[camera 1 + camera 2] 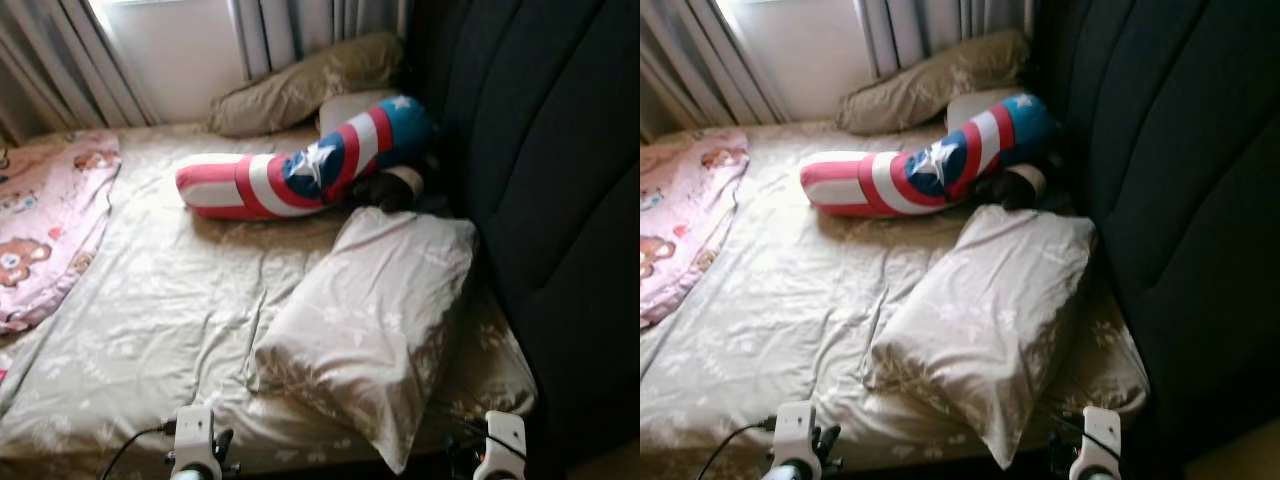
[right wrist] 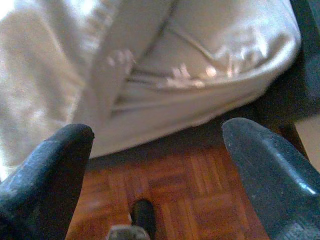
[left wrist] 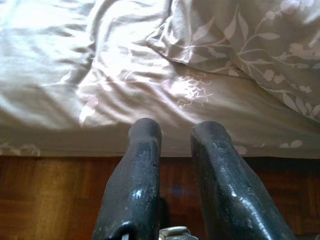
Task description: Clean up the room
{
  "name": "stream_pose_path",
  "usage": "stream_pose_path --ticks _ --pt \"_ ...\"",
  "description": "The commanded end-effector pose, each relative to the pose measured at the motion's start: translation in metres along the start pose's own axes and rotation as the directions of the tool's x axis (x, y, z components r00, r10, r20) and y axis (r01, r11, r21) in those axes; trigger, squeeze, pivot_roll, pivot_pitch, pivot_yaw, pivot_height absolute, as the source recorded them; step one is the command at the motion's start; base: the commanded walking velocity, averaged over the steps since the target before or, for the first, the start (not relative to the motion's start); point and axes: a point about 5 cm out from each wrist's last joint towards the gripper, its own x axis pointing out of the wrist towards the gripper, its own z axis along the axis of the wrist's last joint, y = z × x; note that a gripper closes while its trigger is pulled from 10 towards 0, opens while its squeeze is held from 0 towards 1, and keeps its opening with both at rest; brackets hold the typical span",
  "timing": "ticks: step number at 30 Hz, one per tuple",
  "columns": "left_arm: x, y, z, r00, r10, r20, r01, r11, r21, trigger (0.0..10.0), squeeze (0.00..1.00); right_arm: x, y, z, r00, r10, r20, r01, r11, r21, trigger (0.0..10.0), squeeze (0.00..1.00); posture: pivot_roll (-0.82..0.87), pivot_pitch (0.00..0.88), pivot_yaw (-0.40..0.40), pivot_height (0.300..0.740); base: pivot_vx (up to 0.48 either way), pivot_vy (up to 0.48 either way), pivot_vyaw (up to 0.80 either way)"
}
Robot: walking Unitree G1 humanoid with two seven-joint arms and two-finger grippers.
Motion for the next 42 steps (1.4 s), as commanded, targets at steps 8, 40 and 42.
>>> stream_pose_path --ticks 8,40,42 --pt "-0.003 0.004 -0.002 0.999 0.034 0.025 -0.033 0.999 -0.04 10.0 0.0 0.0 0.008 0.005 0.995 0.087 0.05 -0.086 0.996 -0.014 10.0 0.0 -0.05 0.0 0.031 0.74 0.0 0.0 0.0" --pt "-0.005 -0.021 0.076 0.866 -0.055 0.497 0.041 0.998 0.038 10.0 0.0 -0.005 0.009 0.009 0.977 0.121 0.175 -0.12 0.993 -0.018 10.0 0.0 -0.09 0.0 0.061 0.74 0.0 0.09 0.0" --pt "-0.005 -0.021 0.076 0.866 -0.055 0.497 0.041 0.998 0.038 10.0 0.0 -0.005 0.009 0.009 0.977 0.121 0.175 -0.12 0.993 -0.018 10.0 0.0 -0.09 0.0 0.061 0.74 0.0 0.0 0.0"
